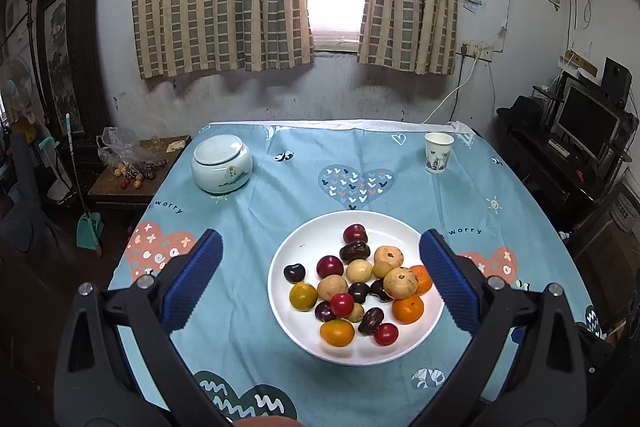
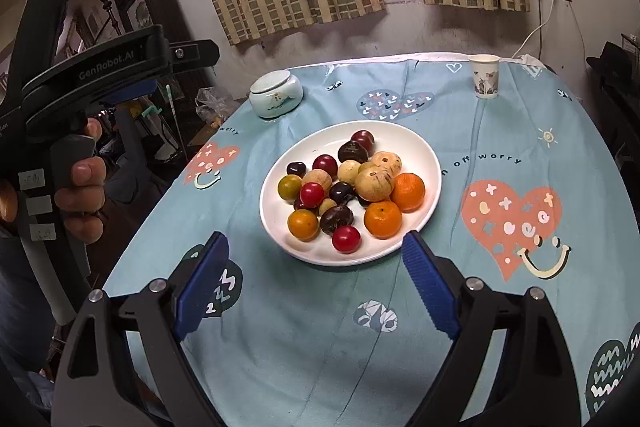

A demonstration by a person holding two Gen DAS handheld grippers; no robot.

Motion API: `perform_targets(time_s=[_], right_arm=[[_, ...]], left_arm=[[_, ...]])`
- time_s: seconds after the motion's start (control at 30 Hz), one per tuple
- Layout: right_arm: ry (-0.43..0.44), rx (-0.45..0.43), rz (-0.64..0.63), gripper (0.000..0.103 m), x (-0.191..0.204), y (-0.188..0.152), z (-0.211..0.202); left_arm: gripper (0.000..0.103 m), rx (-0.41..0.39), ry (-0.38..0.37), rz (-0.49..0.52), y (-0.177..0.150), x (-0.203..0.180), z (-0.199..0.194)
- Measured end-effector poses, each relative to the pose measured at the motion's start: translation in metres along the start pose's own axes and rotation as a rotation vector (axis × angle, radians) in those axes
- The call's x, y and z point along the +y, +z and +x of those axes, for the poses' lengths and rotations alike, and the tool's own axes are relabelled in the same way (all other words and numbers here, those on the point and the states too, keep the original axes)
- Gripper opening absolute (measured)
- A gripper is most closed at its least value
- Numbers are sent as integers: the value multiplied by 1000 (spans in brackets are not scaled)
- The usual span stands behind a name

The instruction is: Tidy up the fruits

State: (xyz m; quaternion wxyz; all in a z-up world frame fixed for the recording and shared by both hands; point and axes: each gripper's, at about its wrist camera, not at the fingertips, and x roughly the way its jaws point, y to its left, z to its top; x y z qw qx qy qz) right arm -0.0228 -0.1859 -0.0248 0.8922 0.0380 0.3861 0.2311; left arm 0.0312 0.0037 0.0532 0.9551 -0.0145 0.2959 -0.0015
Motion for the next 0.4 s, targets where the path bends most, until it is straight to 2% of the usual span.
perform_targets(time_s=[0.4], right_arm=[[-15,15,18,89,-10,-2,6]], left_arm=[[100,-5,13,37,0,-7,9]])
